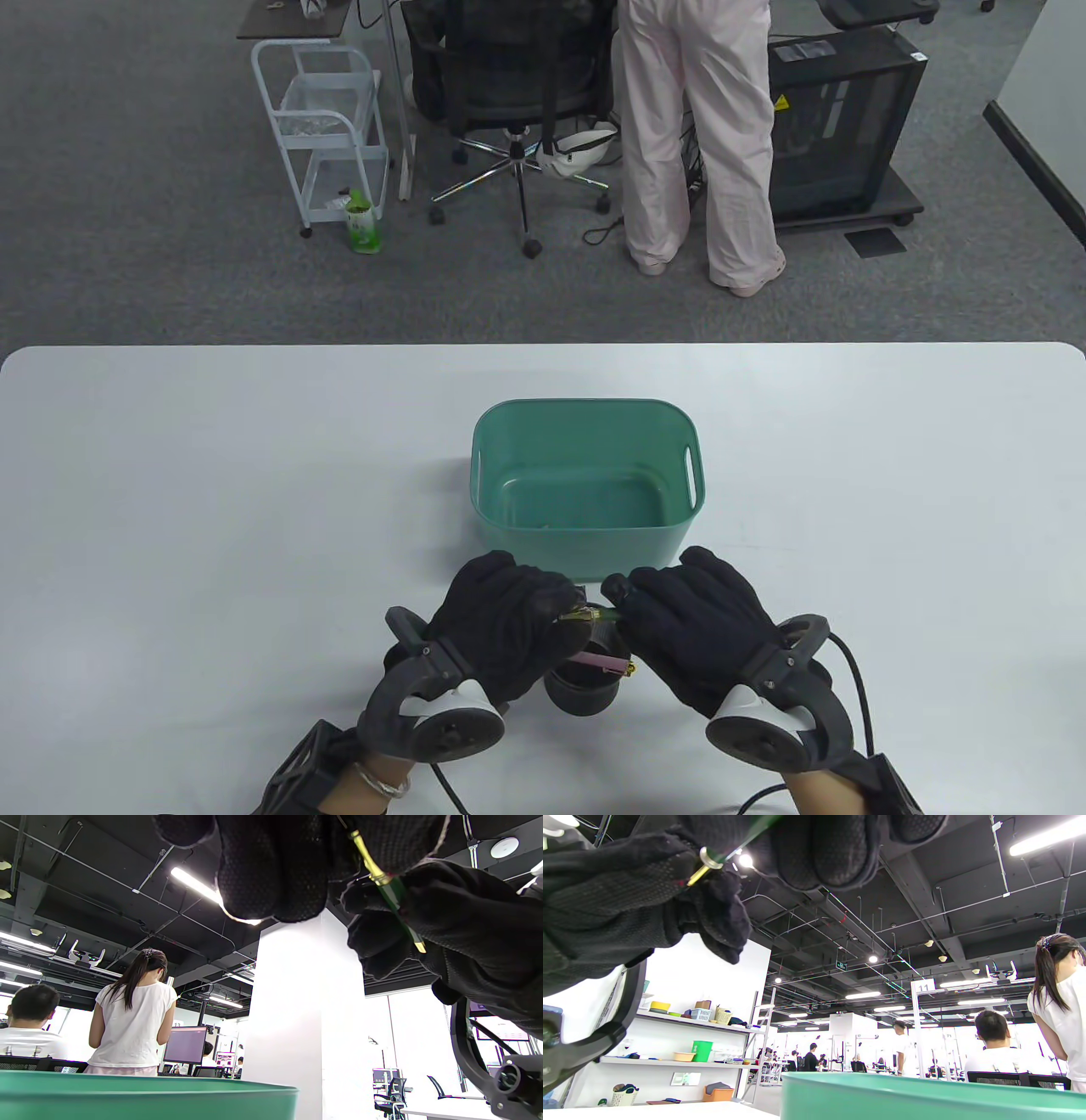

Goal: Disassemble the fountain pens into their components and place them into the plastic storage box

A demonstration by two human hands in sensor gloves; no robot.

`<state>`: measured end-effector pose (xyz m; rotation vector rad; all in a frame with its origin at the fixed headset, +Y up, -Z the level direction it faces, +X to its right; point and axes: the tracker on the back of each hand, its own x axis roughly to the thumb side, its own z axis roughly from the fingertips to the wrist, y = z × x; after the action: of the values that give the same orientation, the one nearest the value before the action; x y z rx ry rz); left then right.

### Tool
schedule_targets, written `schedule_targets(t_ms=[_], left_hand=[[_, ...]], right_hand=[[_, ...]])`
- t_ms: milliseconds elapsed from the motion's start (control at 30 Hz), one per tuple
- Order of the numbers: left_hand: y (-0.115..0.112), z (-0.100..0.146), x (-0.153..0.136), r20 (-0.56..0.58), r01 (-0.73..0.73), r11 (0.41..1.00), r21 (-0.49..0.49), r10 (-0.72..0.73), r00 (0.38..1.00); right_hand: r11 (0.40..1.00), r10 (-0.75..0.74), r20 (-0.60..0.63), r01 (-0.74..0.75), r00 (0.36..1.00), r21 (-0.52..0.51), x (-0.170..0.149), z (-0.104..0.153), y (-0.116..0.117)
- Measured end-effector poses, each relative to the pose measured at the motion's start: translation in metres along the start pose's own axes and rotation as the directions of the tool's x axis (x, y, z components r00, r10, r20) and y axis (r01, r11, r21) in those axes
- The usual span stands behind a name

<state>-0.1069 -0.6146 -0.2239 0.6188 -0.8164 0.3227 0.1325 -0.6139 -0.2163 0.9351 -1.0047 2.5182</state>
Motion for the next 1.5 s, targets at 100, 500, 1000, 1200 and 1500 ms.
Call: schedule_targets(t_ms=[100, 500, 1000, 1200, 1500], left_hand=[[0.000, 0.000, 0.000, -0.002, -0.002, 1.000, 0.002, 0.002, 1.000], [0.001, 0.001, -0.002, -0.011, -0.008, 1.000, 0.008, 0.008, 1.000], [0.003, 0.001, -0.009, -0.038, -0.026, 1.000, 0.018, 0.026, 0.999], [0.006, 0.002, -0.013, -0.052, -0.045, 0.999, 0.025, 0.047, 0.998], [0.013, 0.002, -0.018, -0.057, -0.022, 0.999, 0.049, 0.024, 0.998]], right_hand=[[1.000, 0.000, 0.000, 0.000, 1.000, 0.000, 0.000, 0.000, 0.000], [1.000, 0.003, -0.005, -0.003, 1.000, -0.004, -0.001, 0.000, 0.000], [1.000, 0.018, -0.032, -0.018, 0.999, -0.015, -0.009, 0.000, -0.004], [0.999, 0.022, -0.048, -0.024, 0.999, -0.025, -0.014, 0.000, -0.007], [0.999, 0.032, -0.070, -0.035, 0.997, -0.042, -0.019, 0.000, -0.012]])
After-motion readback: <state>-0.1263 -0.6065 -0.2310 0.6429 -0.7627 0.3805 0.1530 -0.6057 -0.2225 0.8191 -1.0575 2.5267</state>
